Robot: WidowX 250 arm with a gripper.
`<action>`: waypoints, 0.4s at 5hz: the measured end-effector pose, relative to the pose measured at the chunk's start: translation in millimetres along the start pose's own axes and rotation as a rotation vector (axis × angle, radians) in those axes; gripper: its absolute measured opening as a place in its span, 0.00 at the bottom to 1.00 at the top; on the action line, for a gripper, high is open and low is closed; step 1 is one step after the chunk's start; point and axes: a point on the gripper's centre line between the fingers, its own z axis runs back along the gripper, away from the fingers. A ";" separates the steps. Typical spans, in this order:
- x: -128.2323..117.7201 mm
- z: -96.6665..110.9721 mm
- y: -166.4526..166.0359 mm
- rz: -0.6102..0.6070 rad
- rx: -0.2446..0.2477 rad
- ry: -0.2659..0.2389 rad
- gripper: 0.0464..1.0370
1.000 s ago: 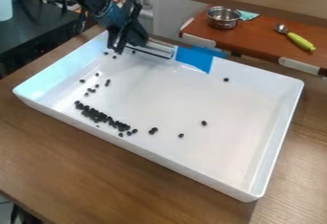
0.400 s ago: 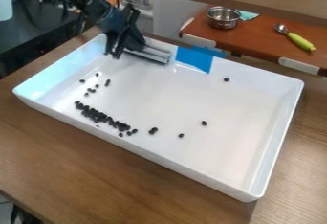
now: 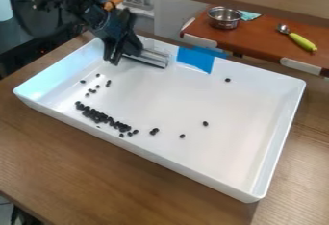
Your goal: Sweep into pile
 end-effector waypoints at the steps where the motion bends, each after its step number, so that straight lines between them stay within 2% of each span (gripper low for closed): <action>1: -2.8 7.6 12.4 0.019 0.000 -0.015 0.06; 2: -0.9 22.4 25.4 0.090 -0.003 -0.039 0.06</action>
